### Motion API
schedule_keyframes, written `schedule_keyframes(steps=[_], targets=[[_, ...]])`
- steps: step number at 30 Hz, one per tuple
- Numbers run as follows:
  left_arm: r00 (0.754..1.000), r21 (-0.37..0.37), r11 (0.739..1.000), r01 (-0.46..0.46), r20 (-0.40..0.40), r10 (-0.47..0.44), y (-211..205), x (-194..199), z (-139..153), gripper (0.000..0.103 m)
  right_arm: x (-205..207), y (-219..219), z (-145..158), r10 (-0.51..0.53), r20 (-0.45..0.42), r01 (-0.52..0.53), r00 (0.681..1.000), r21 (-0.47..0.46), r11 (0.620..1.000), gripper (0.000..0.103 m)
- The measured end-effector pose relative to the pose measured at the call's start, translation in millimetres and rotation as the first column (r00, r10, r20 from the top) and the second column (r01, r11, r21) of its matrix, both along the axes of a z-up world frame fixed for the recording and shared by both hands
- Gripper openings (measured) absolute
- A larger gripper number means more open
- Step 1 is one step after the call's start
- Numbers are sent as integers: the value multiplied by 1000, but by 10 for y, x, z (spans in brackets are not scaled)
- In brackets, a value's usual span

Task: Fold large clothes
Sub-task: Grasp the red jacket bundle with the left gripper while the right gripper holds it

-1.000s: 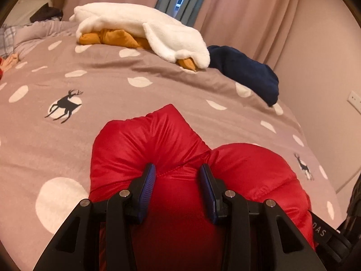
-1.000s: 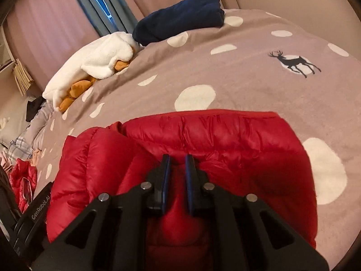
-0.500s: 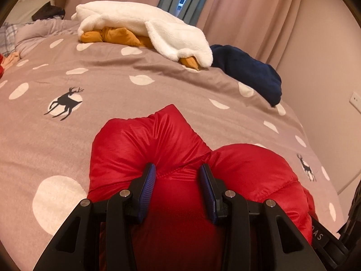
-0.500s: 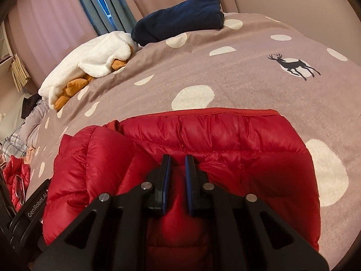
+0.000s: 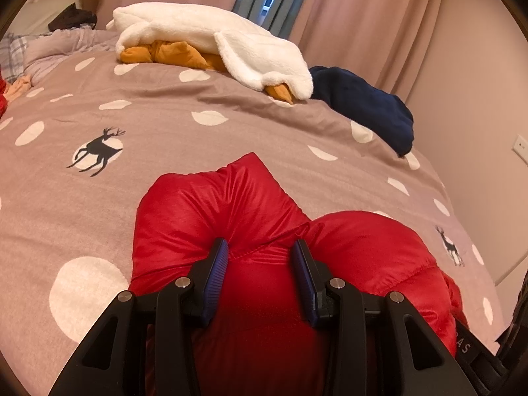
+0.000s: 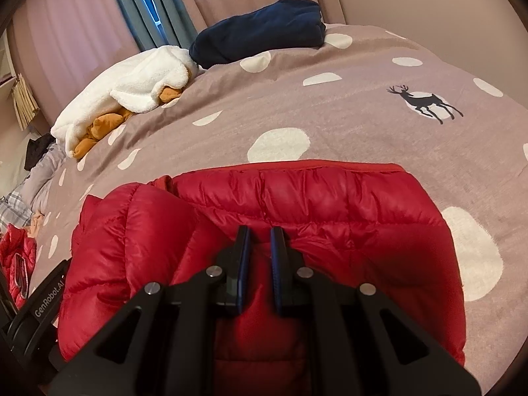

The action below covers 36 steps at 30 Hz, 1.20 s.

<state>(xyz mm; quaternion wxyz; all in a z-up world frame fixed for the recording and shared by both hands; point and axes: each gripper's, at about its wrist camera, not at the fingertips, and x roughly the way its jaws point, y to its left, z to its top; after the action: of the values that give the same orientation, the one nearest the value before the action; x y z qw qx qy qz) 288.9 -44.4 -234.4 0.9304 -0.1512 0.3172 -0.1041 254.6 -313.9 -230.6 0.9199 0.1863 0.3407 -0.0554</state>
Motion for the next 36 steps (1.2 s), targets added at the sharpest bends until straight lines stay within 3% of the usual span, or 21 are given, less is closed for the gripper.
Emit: schedule_keyframes(steps=[7,36], targets=[[1000,25,1000,-18,-4,18,-17,14,5,41,7,73,20,-31,-7,30,999,-81,996,10],[1000,8,1000,-22,1,22,-4,2,5,42,-24,45,6,-34,18,35,999,-65,997,11]])
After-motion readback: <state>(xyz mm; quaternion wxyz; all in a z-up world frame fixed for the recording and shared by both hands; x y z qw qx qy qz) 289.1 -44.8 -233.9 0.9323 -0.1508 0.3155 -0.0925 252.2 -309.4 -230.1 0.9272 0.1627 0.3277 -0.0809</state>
